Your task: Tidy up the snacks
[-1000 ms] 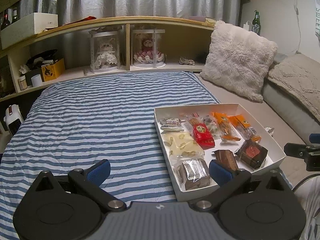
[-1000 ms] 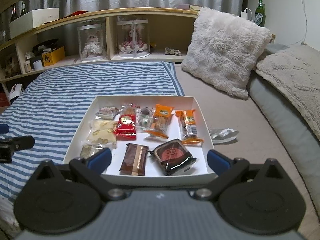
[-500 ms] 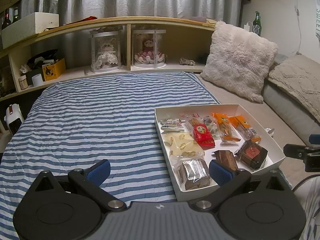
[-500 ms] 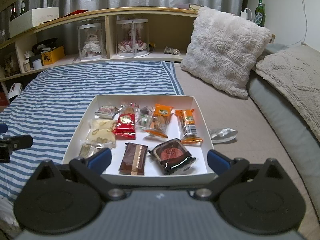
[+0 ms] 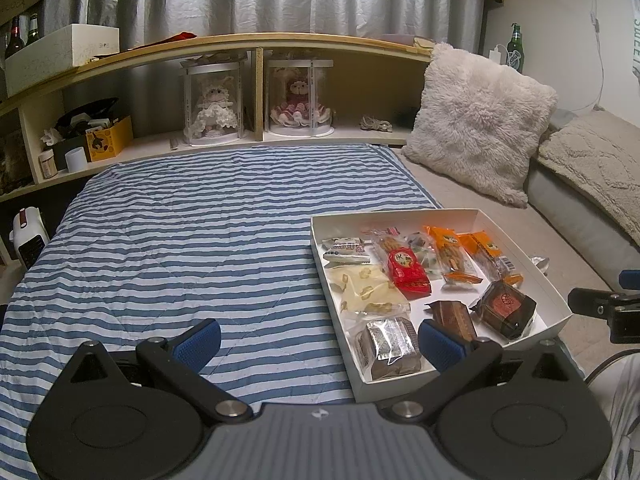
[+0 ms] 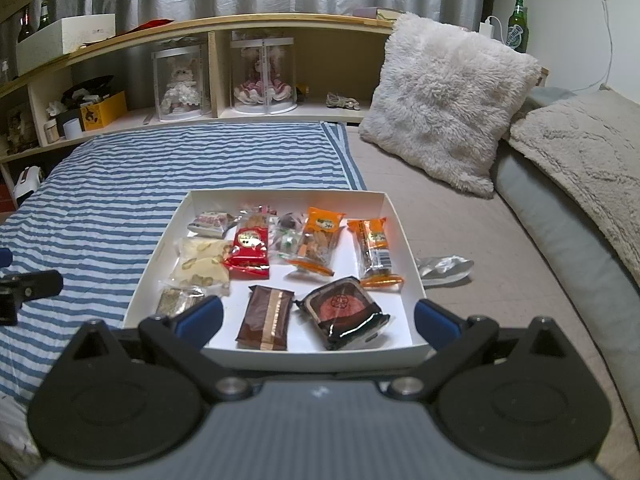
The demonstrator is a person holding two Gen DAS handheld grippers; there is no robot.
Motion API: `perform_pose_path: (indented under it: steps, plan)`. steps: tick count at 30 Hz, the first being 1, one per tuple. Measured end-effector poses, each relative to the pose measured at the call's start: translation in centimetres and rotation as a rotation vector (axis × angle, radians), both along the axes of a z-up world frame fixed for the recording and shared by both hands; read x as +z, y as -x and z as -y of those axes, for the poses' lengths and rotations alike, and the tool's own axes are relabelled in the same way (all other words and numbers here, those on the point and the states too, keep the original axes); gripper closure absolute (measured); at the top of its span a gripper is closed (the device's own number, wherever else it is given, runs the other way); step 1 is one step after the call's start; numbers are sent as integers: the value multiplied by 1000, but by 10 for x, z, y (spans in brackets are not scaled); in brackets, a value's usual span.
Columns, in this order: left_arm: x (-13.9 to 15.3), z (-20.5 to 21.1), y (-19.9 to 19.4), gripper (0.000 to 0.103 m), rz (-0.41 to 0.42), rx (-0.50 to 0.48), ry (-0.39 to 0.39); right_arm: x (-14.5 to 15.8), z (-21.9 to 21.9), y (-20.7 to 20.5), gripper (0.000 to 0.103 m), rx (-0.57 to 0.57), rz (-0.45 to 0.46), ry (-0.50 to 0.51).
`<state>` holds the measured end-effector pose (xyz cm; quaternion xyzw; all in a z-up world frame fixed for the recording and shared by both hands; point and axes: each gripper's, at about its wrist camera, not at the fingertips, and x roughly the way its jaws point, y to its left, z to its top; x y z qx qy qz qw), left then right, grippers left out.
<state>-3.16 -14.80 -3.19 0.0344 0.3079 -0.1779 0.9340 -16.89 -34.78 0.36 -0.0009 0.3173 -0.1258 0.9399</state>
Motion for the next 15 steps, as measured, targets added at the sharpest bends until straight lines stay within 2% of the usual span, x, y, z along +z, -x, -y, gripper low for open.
perform_pose_path:
  steps: [15]
  plan:
    - [0, -1, 0, 0, 3, 13, -8, 0, 0, 0, 1, -2, 0, -1]
